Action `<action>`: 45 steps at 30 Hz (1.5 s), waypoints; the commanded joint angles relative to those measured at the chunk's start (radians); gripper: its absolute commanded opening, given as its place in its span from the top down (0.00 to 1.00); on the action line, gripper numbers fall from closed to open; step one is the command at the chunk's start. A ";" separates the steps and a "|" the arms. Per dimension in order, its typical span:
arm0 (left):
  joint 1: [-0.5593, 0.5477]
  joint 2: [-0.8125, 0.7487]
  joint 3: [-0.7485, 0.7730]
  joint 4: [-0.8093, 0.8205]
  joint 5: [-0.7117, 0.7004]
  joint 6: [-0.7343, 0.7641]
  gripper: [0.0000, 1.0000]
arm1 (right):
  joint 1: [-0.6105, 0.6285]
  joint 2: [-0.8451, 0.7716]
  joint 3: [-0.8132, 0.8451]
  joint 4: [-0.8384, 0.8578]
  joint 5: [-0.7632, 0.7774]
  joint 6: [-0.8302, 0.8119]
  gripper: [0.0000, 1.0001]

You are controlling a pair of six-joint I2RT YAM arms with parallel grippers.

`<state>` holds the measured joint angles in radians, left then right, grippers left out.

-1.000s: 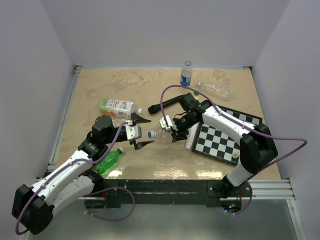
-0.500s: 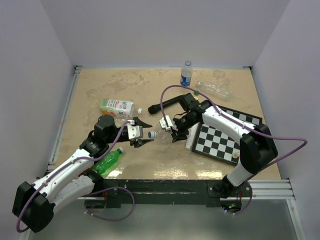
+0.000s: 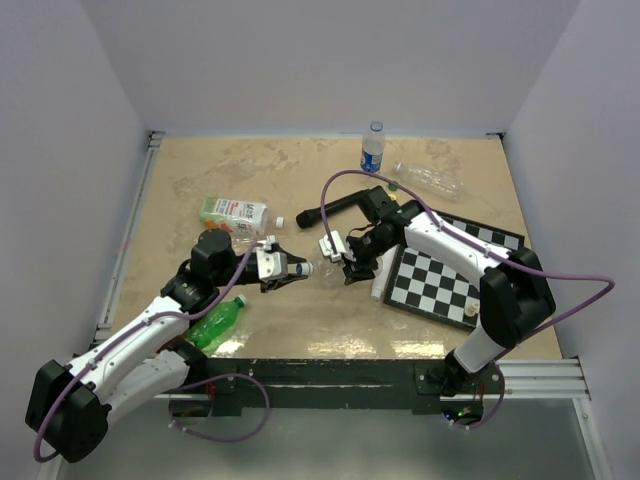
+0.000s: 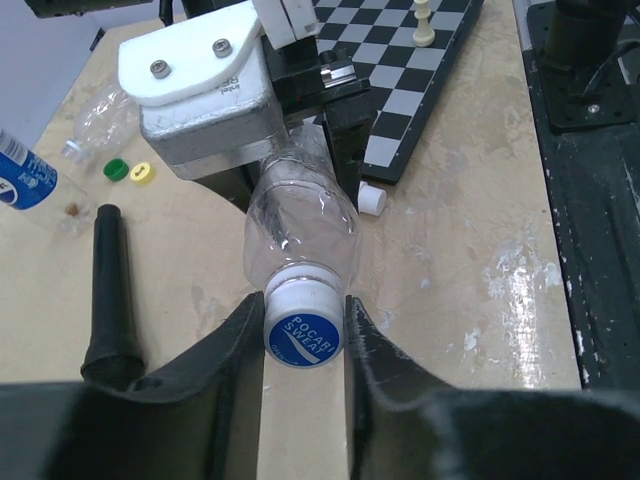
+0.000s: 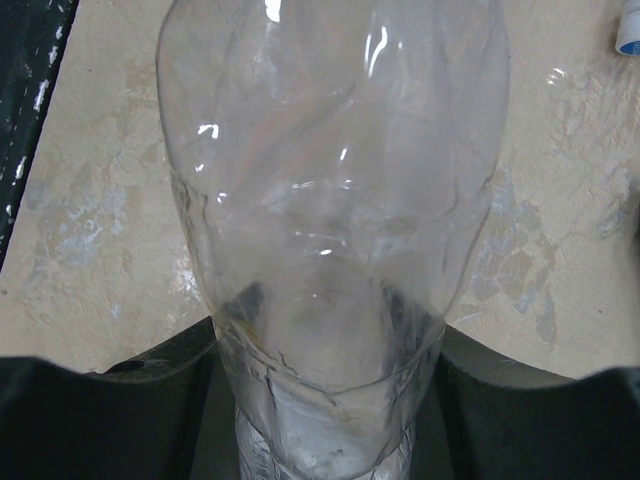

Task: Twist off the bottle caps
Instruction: Unscrew the bottle cap from the plastic bottle.

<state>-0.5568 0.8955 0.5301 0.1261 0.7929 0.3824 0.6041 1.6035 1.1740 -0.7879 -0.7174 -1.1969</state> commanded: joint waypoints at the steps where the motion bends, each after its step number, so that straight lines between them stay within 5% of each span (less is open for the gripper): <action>1: 0.000 0.006 0.037 -0.008 0.023 0.003 0.89 | 0.010 -0.024 0.026 -0.008 -0.024 -0.018 0.91; 3: 0.000 0.008 0.053 -0.009 0.005 -0.048 1.00 | 0.010 -0.024 0.026 -0.007 -0.021 -0.018 0.91; 7: 0.000 0.022 0.103 -0.006 -0.142 -0.365 1.00 | 0.010 -0.025 0.024 -0.007 -0.017 -0.015 0.91; 12: 0.001 0.033 0.188 -0.189 -0.381 -0.826 1.00 | 0.010 -0.017 0.024 -0.004 -0.014 -0.013 0.91; 15: 0.003 0.022 0.194 -0.244 -0.428 -0.967 1.00 | 0.010 -0.011 0.024 -0.002 -0.014 -0.013 0.91; 20: 0.003 0.005 0.186 -0.235 -0.452 -0.950 1.00 | 0.011 -0.016 0.026 -0.002 -0.014 -0.010 0.91; 26: 0.003 0.013 0.203 -0.244 -0.420 -0.912 0.47 | 0.011 -0.016 0.026 -0.002 -0.011 -0.009 0.91; 32: 0.003 -0.038 0.212 -0.266 -0.435 -0.858 0.24 | 0.011 -0.017 0.024 -0.002 -0.011 -0.010 0.91; 45: 0.001 -0.165 0.242 -0.378 -0.501 -0.495 0.00 | 0.011 -0.017 0.026 -0.004 -0.016 -0.012 0.91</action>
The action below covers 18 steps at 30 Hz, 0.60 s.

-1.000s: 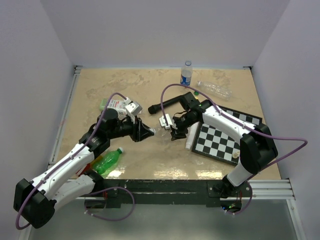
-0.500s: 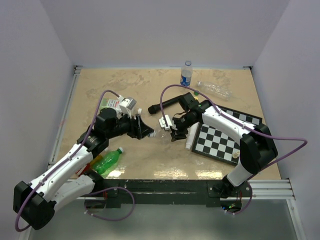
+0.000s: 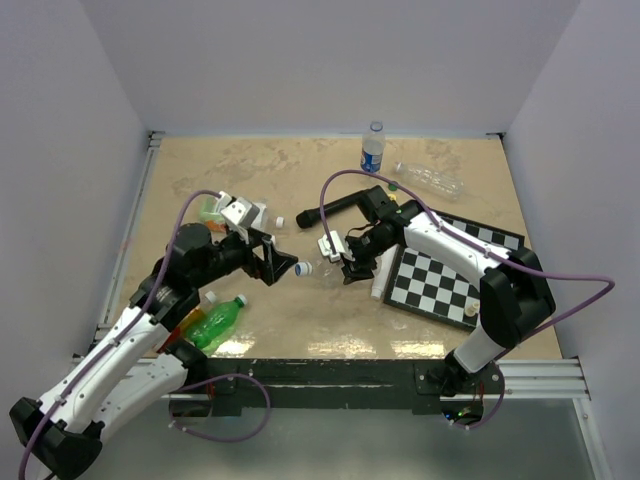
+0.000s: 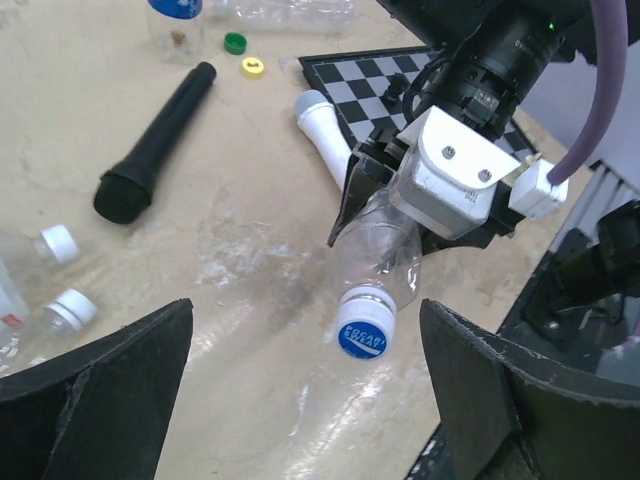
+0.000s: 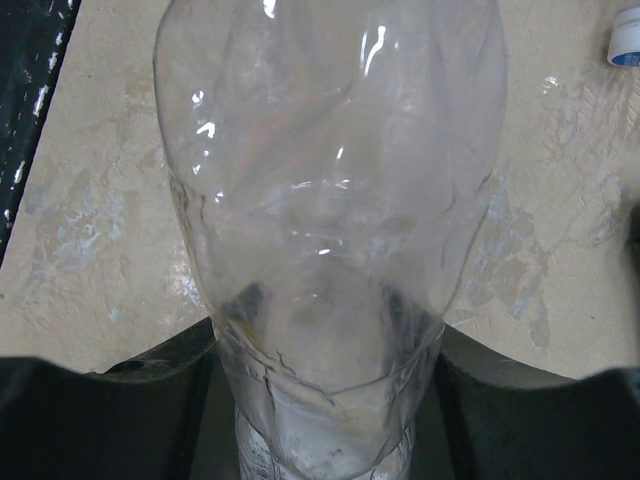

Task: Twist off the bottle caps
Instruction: Unscrew the bottle cap from the plastic bottle.

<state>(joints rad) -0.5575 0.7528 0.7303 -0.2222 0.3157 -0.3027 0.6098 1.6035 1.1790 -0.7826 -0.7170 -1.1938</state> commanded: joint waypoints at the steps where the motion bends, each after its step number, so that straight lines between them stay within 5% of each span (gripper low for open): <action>1: 0.004 -0.027 0.035 -0.025 -0.033 0.223 0.00 | 0.005 -0.017 0.021 -0.010 -0.015 -0.016 0.91; 8: 0.002 -0.047 -0.015 0.079 -0.060 0.353 0.00 | 0.005 -0.017 0.021 -0.010 -0.015 -0.015 0.91; 18: 0.004 -0.078 -0.181 0.194 0.301 0.663 0.06 | 0.016 -0.011 0.019 -0.014 -0.030 -0.023 0.91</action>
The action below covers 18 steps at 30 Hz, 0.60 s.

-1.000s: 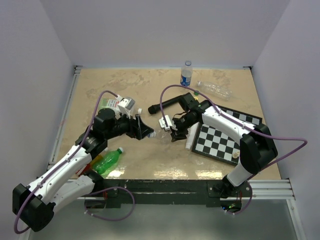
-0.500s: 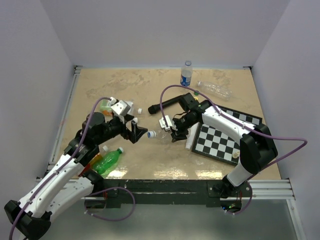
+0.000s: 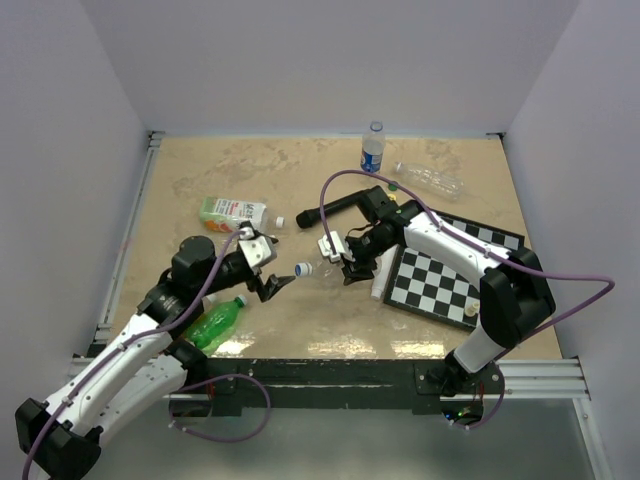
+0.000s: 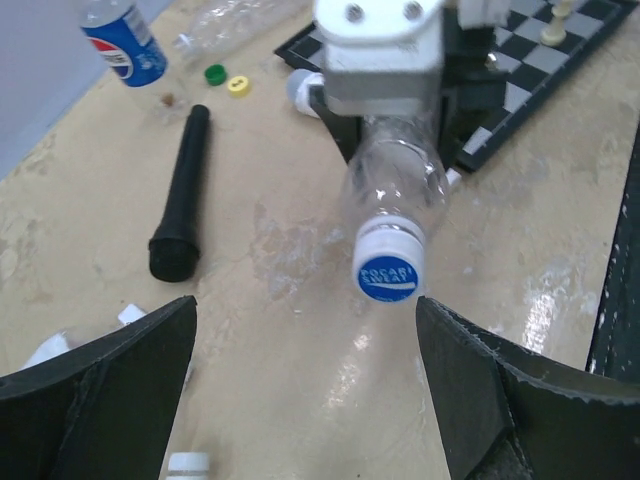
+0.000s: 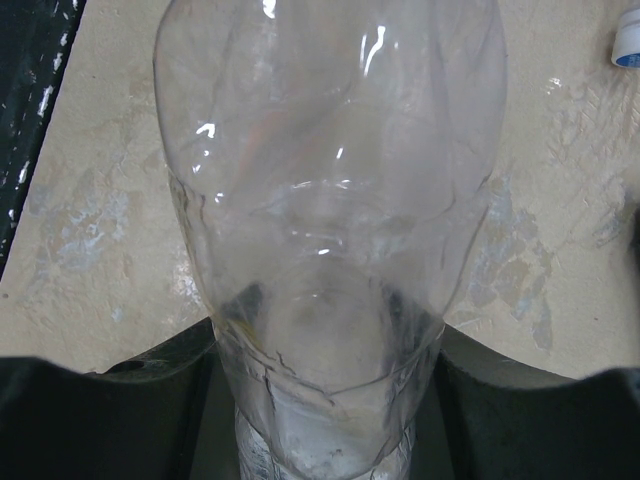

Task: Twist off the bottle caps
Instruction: Unscrew the bottle cap from the plastic bottle.

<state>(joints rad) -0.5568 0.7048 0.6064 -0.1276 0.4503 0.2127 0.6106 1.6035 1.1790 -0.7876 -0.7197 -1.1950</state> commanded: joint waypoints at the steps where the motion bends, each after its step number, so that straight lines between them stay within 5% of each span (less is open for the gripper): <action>1: 0.000 -0.033 -0.060 0.103 0.177 0.161 0.06 | 0.017 -0.008 0.019 -0.009 -0.027 -0.021 0.91; 13: -0.005 0.013 -0.043 0.074 0.215 0.214 0.10 | 0.052 0.009 0.019 -0.012 -0.034 -0.025 0.91; 18: -0.003 0.068 -0.025 0.079 0.257 0.205 0.21 | 0.077 0.024 0.021 -0.009 -0.023 -0.020 0.91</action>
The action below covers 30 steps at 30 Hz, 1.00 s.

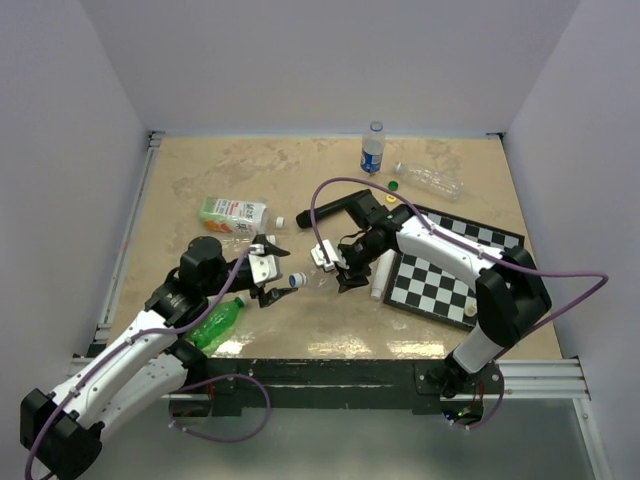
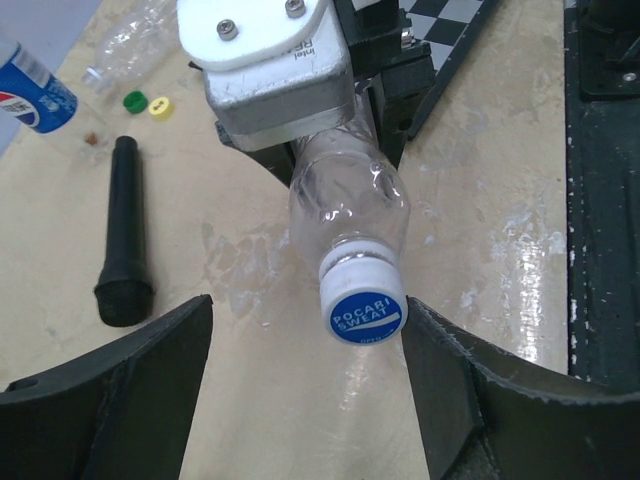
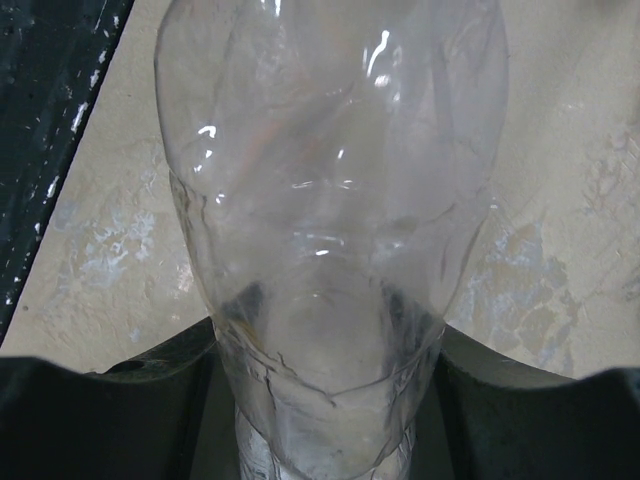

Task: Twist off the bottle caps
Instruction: Unscrew the bottle cap from the plastic bottle.

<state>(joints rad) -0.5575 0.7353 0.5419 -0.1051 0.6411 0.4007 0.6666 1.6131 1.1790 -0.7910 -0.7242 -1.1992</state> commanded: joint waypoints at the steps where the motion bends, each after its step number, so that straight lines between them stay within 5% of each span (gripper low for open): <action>1: -0.002 0.048 0.046 0.051 0.078 0.017 0.25 | 0.022 0.014 0.021 -0.004 -0.015 -0.016 0.91; 10: -0.005 0.053 0.044 0.059 0.103 -0.006 0.47 | 0.022 0.014 0.019 -0.001 -0.007 -0.011 0.91; 13: -0.004 0.053 0.046 0.061 0.115 -0.022 0.62 | 0.022 0.014 0.021 -0.002 -0.006 -0.011 0.91; 17: -0.004 0.067 0.062 0.067 0.120 -0.110 1.00 | 0.022 0.014 0.019 -0.001 -0.006 -0.010 0.91; 21: -0.005 0.076 0.099 0.088 0.036 -0.378 1.00 | 0.022 0.021 0.016 0.007 0.008 0.000 0.91; 26: -0.004 0.101 0.170 -0.005 -0.242 -0.928 1.00 | 0.022 0.036 0.019 0.010 0.026 0.010 0.91; 30: -0.005 0.144 0.199 -0.091 -0.274 -1.043 1.00 | 0.022 0.038 0.021 0.009 0.026 0.012 0.91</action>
<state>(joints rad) -0.5705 0.8551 0.6590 -0.2077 0.5232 -0.3515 0.6708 1.6363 1.1854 -0.7475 -0.7151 -1.1515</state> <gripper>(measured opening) 0.359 0.508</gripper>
